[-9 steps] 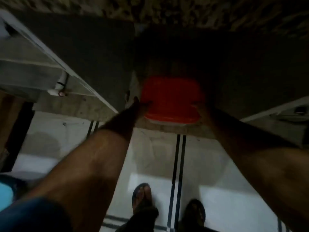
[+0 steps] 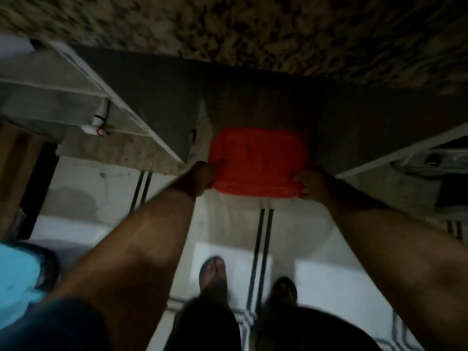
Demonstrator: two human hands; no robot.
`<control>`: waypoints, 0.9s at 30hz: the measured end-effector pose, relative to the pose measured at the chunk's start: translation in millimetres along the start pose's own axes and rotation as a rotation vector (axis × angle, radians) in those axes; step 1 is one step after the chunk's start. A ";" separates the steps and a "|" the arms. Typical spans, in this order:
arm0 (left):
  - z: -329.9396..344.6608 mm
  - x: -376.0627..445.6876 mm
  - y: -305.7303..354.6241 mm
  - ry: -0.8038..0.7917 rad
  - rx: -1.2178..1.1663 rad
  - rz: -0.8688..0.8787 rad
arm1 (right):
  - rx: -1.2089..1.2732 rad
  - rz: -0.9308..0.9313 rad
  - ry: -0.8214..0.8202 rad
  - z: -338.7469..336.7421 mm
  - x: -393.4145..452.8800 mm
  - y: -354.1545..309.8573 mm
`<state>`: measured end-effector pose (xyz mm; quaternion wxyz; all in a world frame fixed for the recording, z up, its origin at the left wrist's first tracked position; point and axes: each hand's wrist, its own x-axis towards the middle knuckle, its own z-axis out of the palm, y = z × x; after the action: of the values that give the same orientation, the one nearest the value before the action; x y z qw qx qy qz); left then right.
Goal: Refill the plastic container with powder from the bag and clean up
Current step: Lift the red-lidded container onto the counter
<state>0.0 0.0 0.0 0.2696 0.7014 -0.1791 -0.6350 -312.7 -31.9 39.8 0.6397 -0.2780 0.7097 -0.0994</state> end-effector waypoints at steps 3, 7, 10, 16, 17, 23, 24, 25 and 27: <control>-4.4 -93.9 -10.6 0.079 0.032 -0.059 | 0.072 0.086 -0.025 -0.5 -94.2 8.2; -7.2 -233.3 14.3 0.225 -0.024 -0.034 | 0.208 0.104 0.042 -1.0 -226.4 8.2; -12.3 -337.8 43.5 0.243 0.003 -0.035 | 0.344 0.041 0.052 -10.2 -315.6 0.9; -29.1 -500.4 133.2 0.317 0.191 0.132 | 0.087 -0.219 0.115 -59.2 -484.4 -61.4; -31.9 -519.4 151.2 0.309 0.194 0.179 | 0.072 -0.288 0.109 -68.4 -507.1 -75.2; -40.7 -623.2 289.3 0.312 0.358 0.516 | 0.063 -0.619 0.152 -116.9 -606.4 -177.3; -42.4 -626.7 311.0 0.304 0.359 0.561 | 0.072 -0.674 0.164 -124.4 -616.5 -196.0; -42.5 -631.0 332.7 0.294 0.350 0.615 | 0.075 -0.726 0.181 -131.6 -624.3 -214.0; -40.2 -630.8 374.8 0.345 0.353 0.687 | 0.105 -0.807 0.218 -141.3 -632.6 -250.9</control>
<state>-7.8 84.3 730.0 0.3675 0.7323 -0.4608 -0.3410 -364.5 60.7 726.7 0.4840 -0.4888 0.6012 -0.4067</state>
